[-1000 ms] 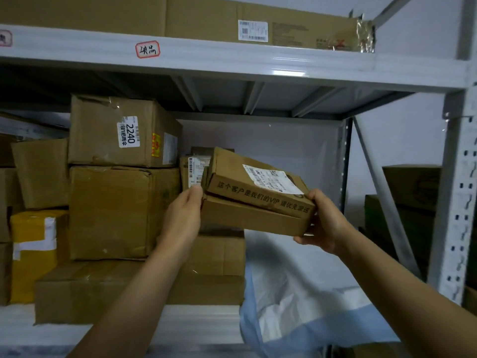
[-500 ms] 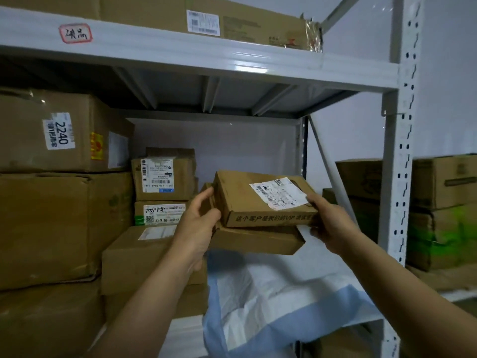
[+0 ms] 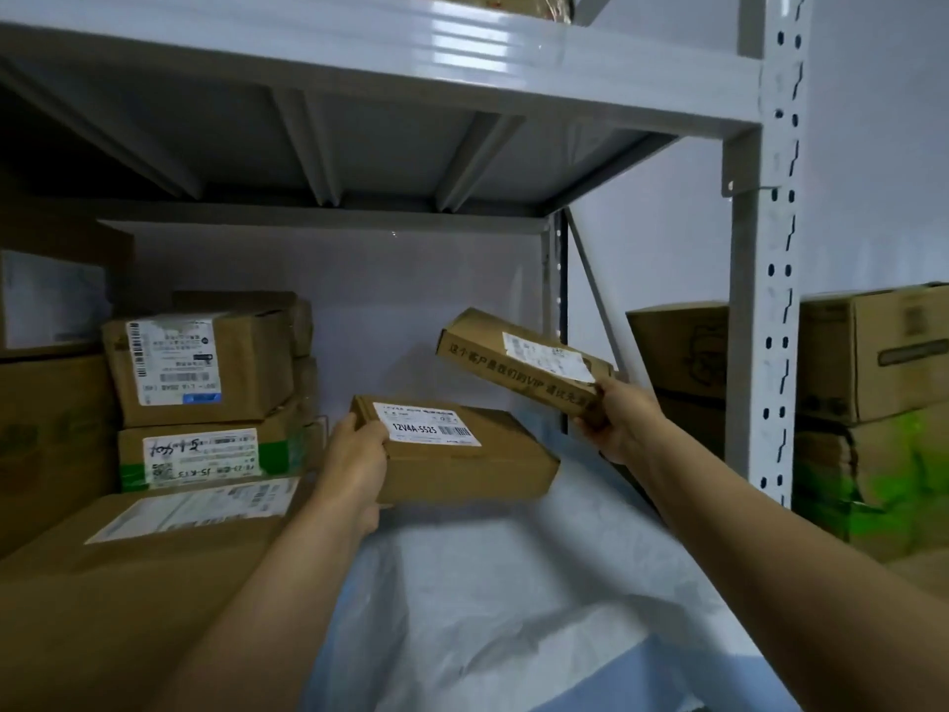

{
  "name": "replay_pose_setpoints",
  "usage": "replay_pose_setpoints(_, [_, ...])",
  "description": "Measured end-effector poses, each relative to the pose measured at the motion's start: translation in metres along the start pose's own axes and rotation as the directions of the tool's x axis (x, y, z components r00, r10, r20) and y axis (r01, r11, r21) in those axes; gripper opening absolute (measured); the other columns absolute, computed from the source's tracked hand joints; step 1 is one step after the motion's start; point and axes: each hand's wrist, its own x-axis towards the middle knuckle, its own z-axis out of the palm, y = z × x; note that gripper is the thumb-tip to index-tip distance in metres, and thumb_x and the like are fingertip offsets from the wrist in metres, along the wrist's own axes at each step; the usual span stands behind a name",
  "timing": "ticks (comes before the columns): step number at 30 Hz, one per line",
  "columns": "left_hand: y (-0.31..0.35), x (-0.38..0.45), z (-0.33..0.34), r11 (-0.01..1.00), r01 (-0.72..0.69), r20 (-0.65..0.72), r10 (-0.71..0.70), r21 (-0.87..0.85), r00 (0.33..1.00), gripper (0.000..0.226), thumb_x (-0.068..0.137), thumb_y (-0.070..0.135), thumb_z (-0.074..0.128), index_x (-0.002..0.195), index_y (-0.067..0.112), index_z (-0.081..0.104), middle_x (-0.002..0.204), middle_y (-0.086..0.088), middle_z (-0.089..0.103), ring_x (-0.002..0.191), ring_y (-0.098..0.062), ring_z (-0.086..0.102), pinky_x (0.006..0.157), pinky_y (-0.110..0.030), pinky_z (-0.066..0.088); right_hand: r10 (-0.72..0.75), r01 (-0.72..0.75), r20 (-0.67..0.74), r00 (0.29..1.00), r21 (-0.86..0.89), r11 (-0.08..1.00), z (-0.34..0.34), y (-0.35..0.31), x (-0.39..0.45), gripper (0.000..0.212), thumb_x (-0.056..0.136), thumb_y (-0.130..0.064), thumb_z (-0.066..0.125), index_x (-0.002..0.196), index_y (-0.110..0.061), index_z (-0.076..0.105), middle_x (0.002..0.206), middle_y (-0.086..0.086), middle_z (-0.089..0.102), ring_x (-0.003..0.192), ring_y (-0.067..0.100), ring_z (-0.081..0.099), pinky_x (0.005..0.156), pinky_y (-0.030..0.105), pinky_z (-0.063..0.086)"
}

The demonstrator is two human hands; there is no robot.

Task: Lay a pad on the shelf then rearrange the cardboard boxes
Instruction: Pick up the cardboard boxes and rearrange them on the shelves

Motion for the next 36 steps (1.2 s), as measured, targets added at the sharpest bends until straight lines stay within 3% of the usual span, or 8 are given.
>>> replay_pose_setpoints(3, [-0.012,0.043,0.028,0.987,0.157,-0.010,-0.157,-0.019,0.988,0.022,0.099,0.015,0.039,0.111,0.013,0.057,0.093,-0.013,0.063,0.069,-0.026,0.059,0.055,-0.036,0.049,0.020,-0.019,0.023,1.000,-0.064,0.998,0.008,-0.005,0.038,0.020,0.099,-0.024,0.044,0.103,-0.012,0.059,0.089,0.006,0.068,0.069,0.014,0.061,0.036,0.016,0.046])
replay_pose_setpoints(9, [-0.050,0.117,0.063,0.954,0.299,-0.044,-0.300,-0.033,0.953,0.026,0.098,0.010,0.038,0.120,0.007,0.052,0.112,-0.021,0.059,0.088,-0.035,0.058,0.062,-0.047,0.050,0.091,-0.083,0.042,0.995,-0.164,0.983,0.012,0.001,0.101,0.020,0.098,-0.023,0.047,0.088,-0.011,0.059,0.076,0.006,0.064,0.064,0.015,0.061,0.040,0.022,0.048])
replay_pose_setpoints(13, [-0.078,0.132,0.068,0.933,0.359,-0.017,-0.360,-0.035,0.933,0.017,0.096,0.009,0.045,0.105,0.007,0.059,0.099,-0.021,0.064,0.077,-0.033,0.061,0.066,-0.047,0.054,0.180,-0.163,0.066,0.981,-0.204,0.965,0.010,0.026,0.118,0.023,0.099,-0.022,0.044,0.084,-0.009,0.057,0.070,0.007,0.061,0.060,0.015,0.058,0.033,0.016,0.043])
replay_pose_setpoints(18, [-0.107,0.151,0.066,0.945,0.312,-0.080,-0.305,0.099,0.949,0.024,0.096,0.014,0.044,0.096,0.005,0.065,0.096,-0.021,0.070,0.092,-0.038,0.067,0.084,-0.058,0.054,0.215,-0.186,0.074,0.974,-0.281,0.941,0.004,0.047,0.126,0.024,0.098,-0.030,0.046,0.089,-0.010,0.055,0.076,0.007,0.066,0.068,0.017,0.065,0.054,0.022,0.051])
replay_pose_setpoints(23, [-0.105,0.147,0.073,0.933,0.223,-0.192,-0.173,0.283,0.966,0.029,0.094,0.022,0.044,0.104,0.001,0.061,0.099,-0.018,0.068,0.089,-0.033,0.066,0.081,-0.040,0.056,0.201,-0.176,0.044,0.979,-0.321,0.930,-0.001,0.052,0.136,0.025,0.097,-0.033,0.047,0.096,-0.010,0.056,0.084,0.009,0.066,0.074,0.019,0.066,0.059,0.023,0.052])
replay_pose_setpoints(29, [-0.083,0.118,0.068,0.981,0.193,-0.044,-0.192,0.029,0.980,0.029,0.090,0.033,0.046,0.078,0.011,0.060,0.075,-0.014,0.066,0.069,-0.028,0.062,0.068,-0.033,0.052,0.157,-0.136,0.022,0.987,-0.395,0.909,0.008,0.063,0.143,0.028,0.097,-0.034,0.048,0.104,-0.009,0.054,0.082,0.007,0.061,0.068,0.018,0.061,0.047,0.022,0.046])
replay_pose_setpoints(32, [-0.088,0.119,0.064,0.968,0.183,0.071,-0.197,0.169,0.978,0.037,0.074,0.034,0.061,0.104,0.013,0.060,0.093,-0.013,0.069,0.083,-0.028,0.066,0.074,-0.037,0.057,0.109,-0.096,-0.003,0.994,-0.500,0.861,0.014,0.073,0.148,0.032,0.096,-0.036,0.049,0.110,-0.007,0.053,0.086,0.008,0.061,0.066,0.018,0.060,0.043,0.022,0.044])
replay_pose_setpoints(36, [-0.096,0.117,0.057,0.868,0.080,0.141,-0.169,0.489,0.975,0.064,0.070,0.003,0.068,0.126,0.019,0.041,0.116,-0.008,0.059,0.104,-0.027,0.059,0.087,-0.043,0.055,-0.031,0.012,-0.012,0.999,-0.746,0.665,0.009,0.084,0.162,0.040,0.093,-0.042,0.051,0.114,-0.008,0.056,0.095,0.009,0.063,0.083,0.022,0.063,0.071,0.031,0.055])
